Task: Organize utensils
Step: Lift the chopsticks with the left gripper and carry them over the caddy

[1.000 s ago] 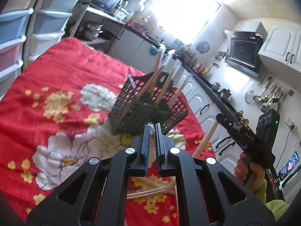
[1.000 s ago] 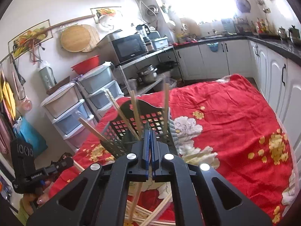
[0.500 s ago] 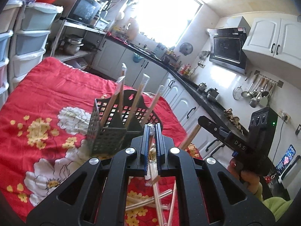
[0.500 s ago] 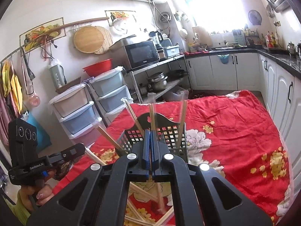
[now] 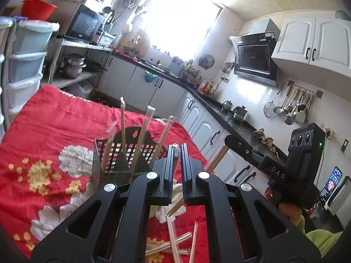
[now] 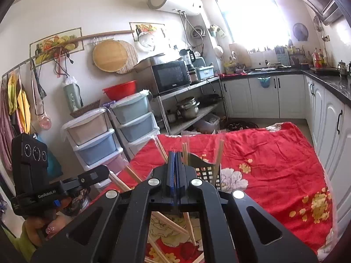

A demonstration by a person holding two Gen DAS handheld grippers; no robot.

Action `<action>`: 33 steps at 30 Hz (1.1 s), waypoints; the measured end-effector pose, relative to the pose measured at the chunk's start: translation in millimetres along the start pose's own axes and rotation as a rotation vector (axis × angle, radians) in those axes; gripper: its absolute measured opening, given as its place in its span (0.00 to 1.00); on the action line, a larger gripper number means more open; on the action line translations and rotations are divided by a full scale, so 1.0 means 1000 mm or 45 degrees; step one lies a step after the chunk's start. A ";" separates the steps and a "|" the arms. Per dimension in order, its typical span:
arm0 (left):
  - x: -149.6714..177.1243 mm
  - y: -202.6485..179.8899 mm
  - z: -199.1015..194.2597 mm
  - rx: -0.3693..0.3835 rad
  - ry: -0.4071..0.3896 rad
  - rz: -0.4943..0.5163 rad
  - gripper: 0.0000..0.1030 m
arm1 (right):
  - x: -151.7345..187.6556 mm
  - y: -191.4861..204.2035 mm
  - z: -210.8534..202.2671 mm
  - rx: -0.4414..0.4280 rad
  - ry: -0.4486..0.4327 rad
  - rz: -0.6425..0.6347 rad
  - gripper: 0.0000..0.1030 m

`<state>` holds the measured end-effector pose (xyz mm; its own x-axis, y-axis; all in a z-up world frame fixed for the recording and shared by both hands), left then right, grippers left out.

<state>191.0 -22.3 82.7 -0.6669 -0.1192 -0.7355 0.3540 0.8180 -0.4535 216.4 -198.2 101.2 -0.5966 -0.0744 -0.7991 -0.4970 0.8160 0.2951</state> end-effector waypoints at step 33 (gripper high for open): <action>-0.092 -0.026 -0.056 -0.095 -0.273 0.155 0.03 | -0.085 0.026 -0.027 -0.021 -0.210 -0.064 0.01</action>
Point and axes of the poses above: each gripper's, at about its wrist camera, not at the fingertips, and z roughly the way its jaws point, y to its left, x to its underside, the point moved 9 cm from there along z, roughly the way its jaws point, and after that the axes turned 15 degrees about y, right-handed, at the moved point
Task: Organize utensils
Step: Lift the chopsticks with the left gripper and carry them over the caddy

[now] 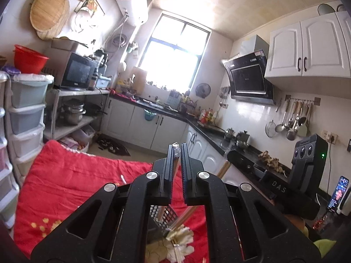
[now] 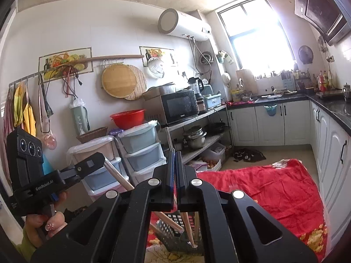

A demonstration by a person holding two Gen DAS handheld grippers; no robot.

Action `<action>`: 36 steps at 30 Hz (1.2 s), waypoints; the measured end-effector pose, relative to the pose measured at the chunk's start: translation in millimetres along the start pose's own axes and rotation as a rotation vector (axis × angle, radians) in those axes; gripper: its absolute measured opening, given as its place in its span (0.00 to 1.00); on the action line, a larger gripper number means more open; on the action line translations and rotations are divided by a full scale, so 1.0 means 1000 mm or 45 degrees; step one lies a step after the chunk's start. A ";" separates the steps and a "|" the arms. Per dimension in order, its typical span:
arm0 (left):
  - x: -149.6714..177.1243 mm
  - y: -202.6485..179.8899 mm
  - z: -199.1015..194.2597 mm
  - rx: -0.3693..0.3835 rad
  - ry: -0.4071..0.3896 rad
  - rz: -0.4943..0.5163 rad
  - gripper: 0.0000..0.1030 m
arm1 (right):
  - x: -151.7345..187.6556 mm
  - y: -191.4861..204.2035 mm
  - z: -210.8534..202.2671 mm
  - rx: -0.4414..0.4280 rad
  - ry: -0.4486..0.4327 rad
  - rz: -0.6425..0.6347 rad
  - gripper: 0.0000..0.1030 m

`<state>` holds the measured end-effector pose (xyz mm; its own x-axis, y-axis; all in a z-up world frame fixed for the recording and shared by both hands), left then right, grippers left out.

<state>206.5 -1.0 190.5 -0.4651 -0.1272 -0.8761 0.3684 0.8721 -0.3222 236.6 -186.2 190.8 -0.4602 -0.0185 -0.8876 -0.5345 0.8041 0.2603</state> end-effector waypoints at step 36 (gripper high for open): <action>0.006 0.046 0.026 -0.215 -0.006 -0.006 0.03 | -0.022 -0.044 0.034 0.107 -0.044 0.074 0.01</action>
Point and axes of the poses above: each gripper's, at about its wrist camera, not at the fingertips, and z roughly the way its jaws point, y to its left, x to its underside, the point moved 9 cm from there along z, roughly the way its jaws point, and after that the axes turned 15 degrees about y, right-handed, at the moved point
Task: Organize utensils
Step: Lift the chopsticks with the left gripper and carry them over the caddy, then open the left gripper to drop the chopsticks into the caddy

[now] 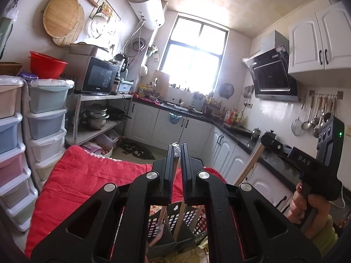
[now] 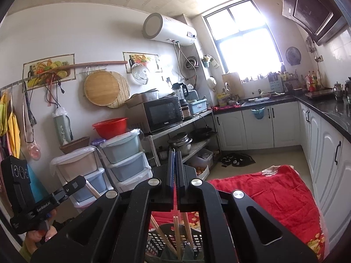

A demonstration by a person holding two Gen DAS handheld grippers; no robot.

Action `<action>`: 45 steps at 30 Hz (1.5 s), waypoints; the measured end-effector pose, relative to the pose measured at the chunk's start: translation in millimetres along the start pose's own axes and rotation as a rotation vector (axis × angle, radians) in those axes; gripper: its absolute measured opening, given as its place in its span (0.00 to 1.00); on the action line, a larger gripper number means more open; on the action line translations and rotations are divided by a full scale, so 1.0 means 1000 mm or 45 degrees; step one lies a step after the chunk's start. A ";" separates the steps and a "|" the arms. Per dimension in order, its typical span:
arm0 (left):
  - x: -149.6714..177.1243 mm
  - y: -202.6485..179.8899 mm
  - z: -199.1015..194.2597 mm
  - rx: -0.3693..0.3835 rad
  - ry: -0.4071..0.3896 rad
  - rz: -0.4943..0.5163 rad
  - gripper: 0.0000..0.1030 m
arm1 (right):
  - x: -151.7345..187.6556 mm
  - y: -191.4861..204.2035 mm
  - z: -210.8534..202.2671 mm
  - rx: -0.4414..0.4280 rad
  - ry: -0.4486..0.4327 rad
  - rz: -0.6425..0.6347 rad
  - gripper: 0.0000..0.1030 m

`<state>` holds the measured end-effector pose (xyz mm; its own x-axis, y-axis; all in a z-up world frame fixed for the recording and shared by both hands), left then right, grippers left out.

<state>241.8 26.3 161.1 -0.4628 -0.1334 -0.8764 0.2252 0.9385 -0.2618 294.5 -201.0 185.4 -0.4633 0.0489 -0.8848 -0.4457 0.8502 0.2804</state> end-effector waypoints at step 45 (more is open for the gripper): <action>0.077 0.007 0.045 0.005 0.223 -0.072 0.45 | 0.093 -0.037 0.048 0.073 0.247 0.123 0.35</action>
Point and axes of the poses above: each gripper's, at about its wrist camera, not at the fingertips, and z roughly the way its jaws point, y to its left, x to its underside, the point moved 9 cm from there along z, roughly the way its jaws point, and after that the axes turned 15 degrees about y, right-handed, at the moved point
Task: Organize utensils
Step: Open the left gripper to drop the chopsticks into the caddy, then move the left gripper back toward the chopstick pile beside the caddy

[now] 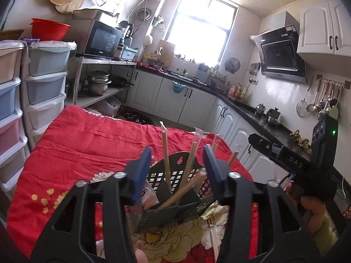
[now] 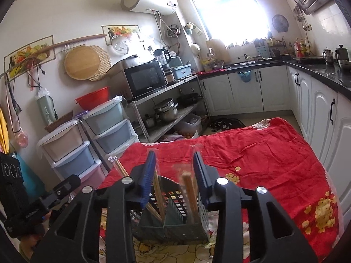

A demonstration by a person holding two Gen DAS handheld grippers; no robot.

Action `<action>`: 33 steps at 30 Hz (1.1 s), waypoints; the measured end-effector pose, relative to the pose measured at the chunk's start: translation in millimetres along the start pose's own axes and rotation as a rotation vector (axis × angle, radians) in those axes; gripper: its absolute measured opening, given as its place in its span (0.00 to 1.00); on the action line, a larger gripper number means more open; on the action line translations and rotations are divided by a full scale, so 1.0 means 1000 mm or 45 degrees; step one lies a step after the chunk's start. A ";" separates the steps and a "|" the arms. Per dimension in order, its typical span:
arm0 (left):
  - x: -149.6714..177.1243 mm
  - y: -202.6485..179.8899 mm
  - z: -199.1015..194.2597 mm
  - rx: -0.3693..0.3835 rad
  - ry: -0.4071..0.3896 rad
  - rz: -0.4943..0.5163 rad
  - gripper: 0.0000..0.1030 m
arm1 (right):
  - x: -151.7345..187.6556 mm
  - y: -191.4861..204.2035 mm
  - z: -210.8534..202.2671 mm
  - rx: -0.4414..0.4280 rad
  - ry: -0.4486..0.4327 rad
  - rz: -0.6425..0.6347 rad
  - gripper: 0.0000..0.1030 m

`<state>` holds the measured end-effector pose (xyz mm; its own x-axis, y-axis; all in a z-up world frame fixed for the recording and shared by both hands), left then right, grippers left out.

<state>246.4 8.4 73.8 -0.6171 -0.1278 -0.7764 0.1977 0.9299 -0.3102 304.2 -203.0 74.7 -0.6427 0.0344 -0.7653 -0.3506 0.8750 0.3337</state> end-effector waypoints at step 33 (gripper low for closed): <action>0.041 0.013 -0.044 0.036 -0.038 -0.117 0.90 | 0.047 0.009 -0.042 0.030 0.012 -0.058 0.67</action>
<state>190.7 30.6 61.8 -0.6109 -0.2230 -0.7597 0.1624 0.9038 -0.3959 242.0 -214.0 64.7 -0.6327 -0.0100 -0.7744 -0.3634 0.8868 0.2854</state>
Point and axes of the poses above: each gripper's, at about its wrist camera, not at the fingertips, and z roughly the way its jaws point, y to its left, x to its underside, the point moved 9 cm from there along z, roughly the way its jaws point, and after that the axes turned 15 degrees about y, right-handed, at the moved point
